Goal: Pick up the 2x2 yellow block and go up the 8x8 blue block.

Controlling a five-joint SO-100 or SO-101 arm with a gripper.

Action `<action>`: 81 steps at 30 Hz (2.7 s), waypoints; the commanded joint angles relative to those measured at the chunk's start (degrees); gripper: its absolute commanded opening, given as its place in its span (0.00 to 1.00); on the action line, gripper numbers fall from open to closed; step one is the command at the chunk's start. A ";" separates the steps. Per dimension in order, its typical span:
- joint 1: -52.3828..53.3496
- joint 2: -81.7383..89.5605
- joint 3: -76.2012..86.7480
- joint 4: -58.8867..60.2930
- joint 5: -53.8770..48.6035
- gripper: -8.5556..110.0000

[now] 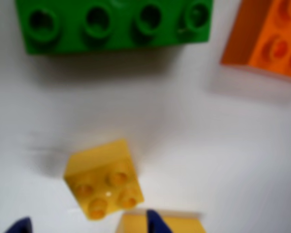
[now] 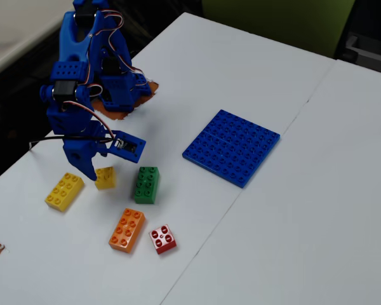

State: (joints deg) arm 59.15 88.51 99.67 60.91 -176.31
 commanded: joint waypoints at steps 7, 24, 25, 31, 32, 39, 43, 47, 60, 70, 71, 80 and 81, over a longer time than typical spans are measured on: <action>-0.18 -1.58 -2.64 -6.86 -38.94 0.37; -4.22 -4.83 3.16 -12.66 -35.42 0.37; -4.04 -4.83 3.60 -12.83 -35.60 0.37; -2.46 -3.96 6.06 -13.62 -36.39 0.37; -2.29 -3.69 6.42 -13.62 -36.39 0.37; -1.14 -2.37 8.88 -14.24 -35.95 0.29; -0.79 -2.72 9.23 -14.59 -35.86 0.27; -0.26 -3.16 9.23 -14.59 -35.68 0.24; 0.00 3.78 9.32 -8.17 -17.84 0.08; -4.83 24.79 3.78 18.90 19.69 0.07; -5.80 25.66 1.67 23.03 23.12 0.07; -23.20 35.42 -2.64 38.76 59.85 0.07; -25.49 36.21 -2.64 39.02 63.72 0.07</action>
State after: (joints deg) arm 39.02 121.46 100.02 98.09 -124.45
